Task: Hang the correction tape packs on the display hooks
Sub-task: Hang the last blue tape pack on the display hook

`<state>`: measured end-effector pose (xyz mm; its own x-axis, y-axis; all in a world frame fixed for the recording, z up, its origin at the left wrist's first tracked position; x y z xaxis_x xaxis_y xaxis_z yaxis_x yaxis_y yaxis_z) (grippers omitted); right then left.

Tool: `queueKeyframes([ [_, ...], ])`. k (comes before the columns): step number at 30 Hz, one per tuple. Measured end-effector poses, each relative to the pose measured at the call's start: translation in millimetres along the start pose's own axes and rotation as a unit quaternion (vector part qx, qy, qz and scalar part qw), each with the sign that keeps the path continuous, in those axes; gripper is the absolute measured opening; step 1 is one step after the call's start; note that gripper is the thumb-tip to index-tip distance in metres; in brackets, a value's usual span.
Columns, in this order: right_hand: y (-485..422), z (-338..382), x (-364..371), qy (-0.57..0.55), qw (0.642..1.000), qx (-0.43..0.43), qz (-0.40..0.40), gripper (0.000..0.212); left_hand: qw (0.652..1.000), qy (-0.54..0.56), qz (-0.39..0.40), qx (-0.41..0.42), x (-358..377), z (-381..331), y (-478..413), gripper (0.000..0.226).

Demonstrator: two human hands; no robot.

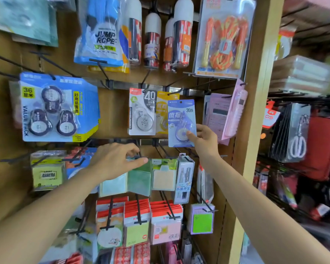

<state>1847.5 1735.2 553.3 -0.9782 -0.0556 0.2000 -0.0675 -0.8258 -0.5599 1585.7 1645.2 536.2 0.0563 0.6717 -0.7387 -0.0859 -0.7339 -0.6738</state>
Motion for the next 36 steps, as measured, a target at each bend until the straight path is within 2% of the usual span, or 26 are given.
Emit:
queueKeyframes([
  [4,0.2,5.4,1.2,0.010,1.000,-0.006,0.016,0.032,1.000,0.006,0.001,0.006,0.0,-0.8,1.5,0.108],
  [8,9.7,18.2,2.8,-0.016,0.998,-0.049,0.040,0.032,1.000,-0.001,-0.013,0.010,-0.8,-0.3,1.2,0.110],
  [11,8.8,30.8,0.3,-0.055,0.996,-0.063,0.019,0.034,1.000,-0.004,-0.023,0.011,-2.3,-0.4,1.0,0.110],
  [15,2.0,27.8,3.7,-0.023,0.999,-0.035,0.017,0.037,1.000,-0.008,-0.022,0.008,-2.2,-0.2,0.9,0.112],
  [22,-2.5,17.2,0.2,0.017,0.999,-0.034,0.000,0.037,1.000,-0.001,-0.026,-0.001,0.6,3.4,0.6,0.111],
  [28,-32.7,23.7,13.8,0.131,0.989,-0.065,0.016,0.057,0.999,-0.005,-0.035,-0.001,1.4,2.8,0.5,0.113],
  [30,-48.3,25.3,19.8,0.178,0.980,-0.089,0.012,0.062,0.999,-0.017,-0.035,0.002,2.7,2.0,-0.5,0.106],
  [33,-70.9,13.2,34.0,0.232,0.968,-0.090,0.033,0.056,0.999,-0.037,-0.027,0.008,4.6,0.6,-1.4,0.088],
  [36,-87.2,-1.7,45.3,0.298,0.950,-0.079,0.045,0.055,0.999,-0.036,-0.027,0.013,5.1,2.3,-2.1,0.091],
])
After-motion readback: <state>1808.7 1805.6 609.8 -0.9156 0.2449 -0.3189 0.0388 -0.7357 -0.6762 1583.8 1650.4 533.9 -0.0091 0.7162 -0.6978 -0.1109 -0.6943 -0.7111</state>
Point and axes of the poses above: each hand's wrist, its own y-axis away from the middle knuckle, its own x-axis out of the palm, z = x × y, the point moved 9 cm from there along -y, towards the middle knuckle, and after that the axes turned 9 degrees about -y, right-handed, at the moved point
